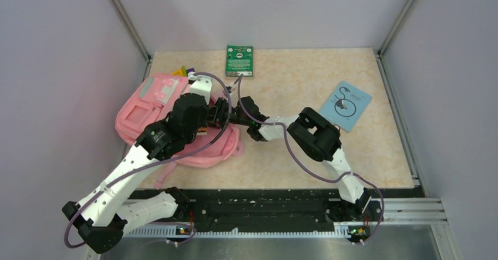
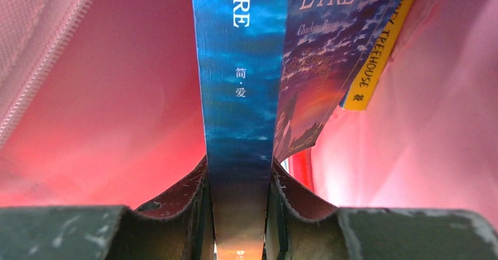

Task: Pack the student bag
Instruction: Place the book in the student bag.

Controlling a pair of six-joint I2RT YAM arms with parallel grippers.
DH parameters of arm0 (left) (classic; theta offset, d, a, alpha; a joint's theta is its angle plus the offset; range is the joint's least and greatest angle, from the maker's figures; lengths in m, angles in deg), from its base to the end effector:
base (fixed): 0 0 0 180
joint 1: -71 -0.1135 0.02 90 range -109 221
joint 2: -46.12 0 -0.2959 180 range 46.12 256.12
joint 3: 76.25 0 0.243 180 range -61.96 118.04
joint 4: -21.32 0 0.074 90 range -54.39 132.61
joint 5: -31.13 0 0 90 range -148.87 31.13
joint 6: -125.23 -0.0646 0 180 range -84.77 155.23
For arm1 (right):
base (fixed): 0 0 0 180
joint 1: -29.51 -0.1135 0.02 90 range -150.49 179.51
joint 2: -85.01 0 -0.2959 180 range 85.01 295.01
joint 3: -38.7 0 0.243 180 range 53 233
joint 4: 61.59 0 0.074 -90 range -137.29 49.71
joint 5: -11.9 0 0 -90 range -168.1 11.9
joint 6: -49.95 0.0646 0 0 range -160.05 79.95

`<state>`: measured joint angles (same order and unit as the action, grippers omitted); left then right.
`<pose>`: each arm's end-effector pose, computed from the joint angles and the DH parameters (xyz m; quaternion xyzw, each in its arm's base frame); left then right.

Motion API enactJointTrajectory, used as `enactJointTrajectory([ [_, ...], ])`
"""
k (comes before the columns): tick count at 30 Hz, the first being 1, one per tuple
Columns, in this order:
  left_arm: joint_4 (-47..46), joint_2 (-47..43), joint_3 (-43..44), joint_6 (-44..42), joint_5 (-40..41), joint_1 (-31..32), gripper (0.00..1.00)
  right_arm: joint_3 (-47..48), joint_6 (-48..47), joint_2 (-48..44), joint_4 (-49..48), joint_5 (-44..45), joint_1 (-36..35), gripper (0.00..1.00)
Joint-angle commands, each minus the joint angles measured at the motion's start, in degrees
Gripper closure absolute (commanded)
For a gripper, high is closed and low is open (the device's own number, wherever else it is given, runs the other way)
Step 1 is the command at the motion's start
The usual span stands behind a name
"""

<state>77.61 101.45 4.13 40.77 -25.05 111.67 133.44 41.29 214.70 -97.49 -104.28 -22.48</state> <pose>0.1607 -0.0907 0.3935 0.1156 0.8379 0.0489 0.5312 0.3101 0.4431 0.2042 0.0168 0.7016 0.7005 0.1292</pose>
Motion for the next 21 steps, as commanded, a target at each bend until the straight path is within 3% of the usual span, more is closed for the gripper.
enactJointTrajectory([
  [1, -8.5, -2.09, 2.72, -0.11, -1.58, -0.21, 1.0, 8.6, -0.24, -1.16, -22.85, -1.03, -0.77, 1.0],
  [6, -8.47, -2.07, 2.57, 0.07, -1.83, -0.63, 1.0, 10.48, -0.01, -0.15, -27.4, -2.04, -0.97, 1.0],
  [13, -9.11, -1.64, 2.03, 0.21, -2.8, -1.67, 1.0, 11.95, -4.29, 4.16, -18.9, -2.24, -0.88, 1.0],
  [16, -9.51, -1.49, 2.03, 0.38, -3.47, -2.12, 1.0, 11.89, -5.24, 6.61, -13.26, -1.84, -0.88, 1.0],
  [21, -9.92, -1.58, 2.2, 0.49, -4.35, -2.9, 1.0, 11.11, -10.88, 6.3, 5.17, 2.34, -0.83, 1.0],
])
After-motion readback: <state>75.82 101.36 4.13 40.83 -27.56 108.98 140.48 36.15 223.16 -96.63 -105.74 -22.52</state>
